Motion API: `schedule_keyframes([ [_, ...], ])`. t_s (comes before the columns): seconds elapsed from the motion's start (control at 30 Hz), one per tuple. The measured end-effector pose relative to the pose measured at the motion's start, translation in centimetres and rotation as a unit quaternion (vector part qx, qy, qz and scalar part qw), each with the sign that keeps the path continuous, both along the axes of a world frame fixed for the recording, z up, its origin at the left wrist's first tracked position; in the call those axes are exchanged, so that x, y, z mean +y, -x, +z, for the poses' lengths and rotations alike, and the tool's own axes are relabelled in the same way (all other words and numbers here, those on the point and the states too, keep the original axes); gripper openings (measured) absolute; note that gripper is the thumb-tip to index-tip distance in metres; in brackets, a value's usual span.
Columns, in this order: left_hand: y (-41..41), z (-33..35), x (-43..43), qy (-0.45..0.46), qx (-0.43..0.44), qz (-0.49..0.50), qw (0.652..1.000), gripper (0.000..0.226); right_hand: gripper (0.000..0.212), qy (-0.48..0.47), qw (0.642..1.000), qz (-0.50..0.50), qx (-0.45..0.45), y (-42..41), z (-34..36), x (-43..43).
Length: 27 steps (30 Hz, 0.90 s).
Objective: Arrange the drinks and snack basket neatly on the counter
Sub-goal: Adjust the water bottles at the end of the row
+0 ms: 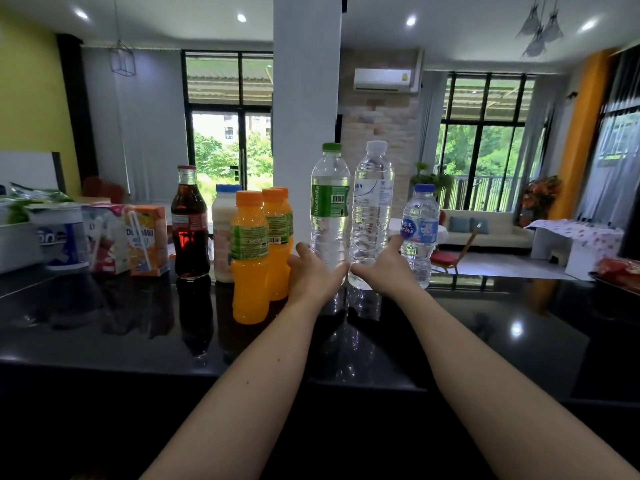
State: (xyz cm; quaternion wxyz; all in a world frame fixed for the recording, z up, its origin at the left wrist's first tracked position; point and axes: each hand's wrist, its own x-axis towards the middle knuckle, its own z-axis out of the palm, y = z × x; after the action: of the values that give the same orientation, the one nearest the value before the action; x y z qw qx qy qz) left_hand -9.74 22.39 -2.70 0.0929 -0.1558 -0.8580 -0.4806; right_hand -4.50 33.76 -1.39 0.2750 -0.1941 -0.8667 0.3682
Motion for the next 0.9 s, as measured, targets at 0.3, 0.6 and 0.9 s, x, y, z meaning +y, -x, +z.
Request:
schedule_keyframes([
  [0.3,0.2,-0.1,-0.1,-0.057,-0.04,-0.045,0.997,0.069,0.081,-0.02,1.0,-0.02,0.002,-0.8,0.2,0.1],
  [0.6,0.5,-0.1,0.2,-0.026,-0.027,-0.031,0.999,0.08,0.077,0.0,1.0,0.002,-0.017,-1.2,0.3,-0.2],
  [0.9,0.6,-0.4,-0.1,-0.035,0.008,-0.043,0.998,0.083,0.072,0.017,1.0,-0.007,0.008,-1.0,0.7,-0.6],
])
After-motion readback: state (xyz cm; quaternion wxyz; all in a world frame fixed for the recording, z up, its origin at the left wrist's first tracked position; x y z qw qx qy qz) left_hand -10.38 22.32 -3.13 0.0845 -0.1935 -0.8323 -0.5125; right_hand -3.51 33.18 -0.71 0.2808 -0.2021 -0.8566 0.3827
